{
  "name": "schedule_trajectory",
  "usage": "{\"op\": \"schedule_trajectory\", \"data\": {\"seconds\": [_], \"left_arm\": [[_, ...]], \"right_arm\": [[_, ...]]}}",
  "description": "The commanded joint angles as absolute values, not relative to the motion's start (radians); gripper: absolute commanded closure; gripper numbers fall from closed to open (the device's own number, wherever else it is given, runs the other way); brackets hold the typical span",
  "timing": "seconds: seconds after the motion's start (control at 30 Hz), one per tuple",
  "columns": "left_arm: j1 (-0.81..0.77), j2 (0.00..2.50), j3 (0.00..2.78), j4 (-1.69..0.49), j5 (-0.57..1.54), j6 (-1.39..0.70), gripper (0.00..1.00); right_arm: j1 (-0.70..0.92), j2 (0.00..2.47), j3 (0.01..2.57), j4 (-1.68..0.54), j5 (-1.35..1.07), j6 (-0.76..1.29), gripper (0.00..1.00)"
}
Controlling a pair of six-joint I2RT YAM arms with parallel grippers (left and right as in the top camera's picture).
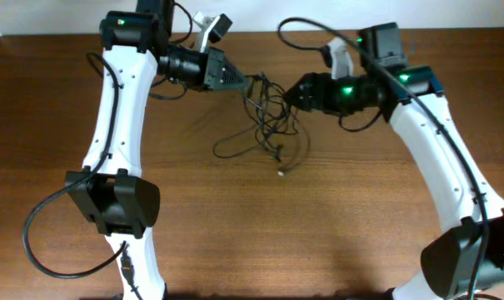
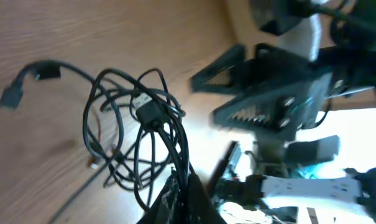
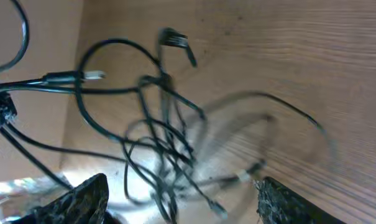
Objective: Untangle cables
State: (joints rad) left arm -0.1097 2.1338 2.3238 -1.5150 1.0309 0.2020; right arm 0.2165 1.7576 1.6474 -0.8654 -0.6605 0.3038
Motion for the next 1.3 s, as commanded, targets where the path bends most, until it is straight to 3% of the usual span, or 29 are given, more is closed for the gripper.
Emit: {"op": "schedule_trajectory", "data": {"seconds": [0.0, 0.07, 0.17, 0.2, 0.27, 0.37, 0.4, 0.47, 0.5, 0.57, 0.63, 0.67, 0.77, 0.93, 0.97, 1.0, 1.03, 1.07, 1.13, 1.27], "left_arm": [[-0.141, 2.101, 2.345, -1.516, 1.172, 0.234, 0.96], [-0.176, 2.101, 2.345, -1.516, 1.226, 0.234, 0.96], [-0.177, 2.101, 2.345, -1.517, 1.454, 0.234, 1.0], [-0.177, 2.101, 2.345, -1.517, 1.529, 0.233, 1.0], [-0.164, 2.101, 2.345, -1.512, 1.574, 0.203, 1.0], [-0.065, 2.101, 2.345, -1.49, 1.57, 0.204, 1.0], [-0.007, 2.101, 2.345, -1.443, 1.52, 0.203, 1.0], [0.049, 2.101, 2.345, -1.43, 1.256, 0.196, 1.0], [0.055, 2.101, 2.345, -1.433, 1.015, 0.152, 1.0], [0.044, 2.101, 2.345, -1.446, 0.469, 0.025, 1.0], [0.043, 2.101, 2.345, -1.467, 0.126, -0.042, 1.0], [0.044, 2.101, 2.345, -1.467, 0.08, -0.042, 1.0], [0.044, 2.101, 2.345, -1.479, 0.036, -0.042, 0.81], [0.037, 2.101, 2.345, -1.475, 0.255, 0.02, 0.68], [0.037, 2.101, 2.345, -1.479, 0.502, 0.221, 0.53], [0.037, 2.101, 2.345, -1.498, 0.756, 0.418, 0.42], [0.037, 2.101, 2.345, -1.509, 0.859, 0.506, 0.36], [0.027, 2.101, 2.345, -1.505, 0.886, 0.515, 0.35], [-0.019, 2.102, 2.343, -1.512, 0.862, 0.514, 0.36], [-0.178, 2.102, 2.266, -1.509, 0.748, 0.45, 0.48]], "right_arm": [[0.288, 1.759, 1.668, -0.848, -0.459, 0.386, 0.32], [0.311, 1.759, 1.667, -0.847, -0.263, 0.469, 0.49], [0.347, 1.759, 1.665, -0.844, -0.098, 0.522, 0.6], [0.346, 1.759, 1.654, -0.844, -0.042, 0.656, 0.63], [0.325, 1.759, 1.649, -0.849, -0.037, 0.714, 0.67], [0.246, 1.759, 1.649, -0.941, -0.06, 0.71, 0.83], [0.207, 1.759, 1.649, -0.971, -0.097, 0.648, 0.9], [0.166, 1.759, 1.65, -0.985, -0.219, 0.513, 0.96], [0.139, 1.758, 1.652, -0.992, -0.333, 0.43, 0.96], [0.104, 1.746, 1.657, -1.042, -0.337, 0.395, 0.96], [0.043, 1.703, 1.657, -1.088, -0.306, 0.395, 0.96], [0.025, 1.691, 1.657, -1.097, -0.305, 0.395, 0.96], [-0.041, 1.667, 1.657, -1.126, -0.34, 0.37, 0.96], [0.134, 1.667, 1.668, -1.124, -0.443, 0.291, 0.96], [0.182, 1.667, 1.702, -1.119, -0.488, 0.249, 0.9], [0.235, 1.666, 1.768, -1.128, -0.506, 0.223, 0.66], [0.271, 1.667, 1.823, -1.153, -0.506, 0.18, 0.19], [0.303, 1.666, 1.872, -1.168, -0.505, 0.13, 0.01], [0.254, 1.669, 1.88, -1.211, -0.221, 0.357, 0.01], [0.0, 1.683, 1.876, -1.301, -0.152, 0.427, 0.01]]}}
